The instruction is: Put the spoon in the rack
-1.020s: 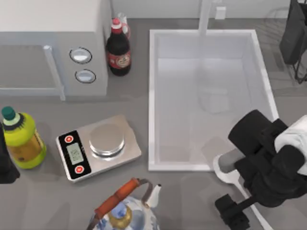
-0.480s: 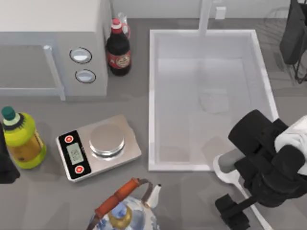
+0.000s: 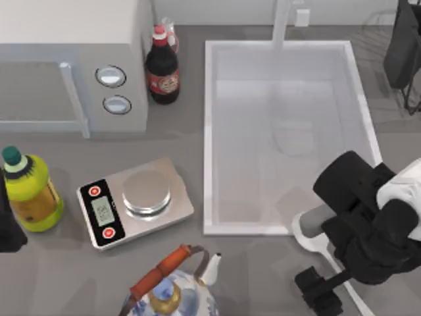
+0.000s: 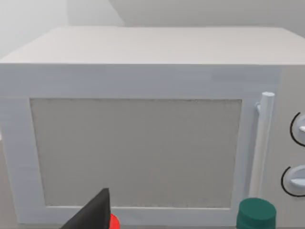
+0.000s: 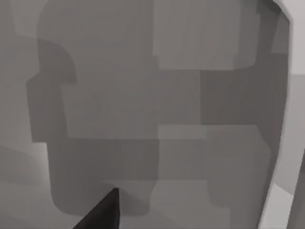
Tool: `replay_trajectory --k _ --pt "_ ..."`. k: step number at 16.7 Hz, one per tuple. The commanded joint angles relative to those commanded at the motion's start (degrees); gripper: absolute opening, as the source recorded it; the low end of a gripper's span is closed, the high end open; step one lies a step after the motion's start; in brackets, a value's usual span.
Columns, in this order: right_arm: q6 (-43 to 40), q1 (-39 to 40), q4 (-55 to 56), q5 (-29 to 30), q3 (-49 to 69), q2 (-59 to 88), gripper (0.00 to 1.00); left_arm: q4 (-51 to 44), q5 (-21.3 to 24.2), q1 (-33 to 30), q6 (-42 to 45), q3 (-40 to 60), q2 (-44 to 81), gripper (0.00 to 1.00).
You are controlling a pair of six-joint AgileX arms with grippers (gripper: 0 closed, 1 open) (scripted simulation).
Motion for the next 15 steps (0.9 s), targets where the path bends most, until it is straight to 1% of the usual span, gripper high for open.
replay_trajectory --k 3,5,7,12,15 --pt "0.0 0.1 -2.1 0.0 2.1 -0.2 0.0 0.0 0.0 0.0 0.0 0.0 0.0 1.0" --pt "0.1 0.1 -6.6 0.0 6.4 -0.8 0.0 0.0 0.0 0.0 0.0 0.0 0.0 1.0" --pt "0.2 0.1 -13.5 0.0 12.1 -1.9 0.0 0.0 0.0 0.0 0.0 0.0 0.0 1.0" --pt "-0.2 -0.1 -36.2 -0.1 27.9 -5.6 0.0 0.0 0.0 0.0 0.0 0.0 0.0 1.0" --pt "-0.6 -0.4 -44.8 0.0 35.3 -8.2 0.0 0.0 0.0 0.0 0.0 0.0 0.0 1.0"
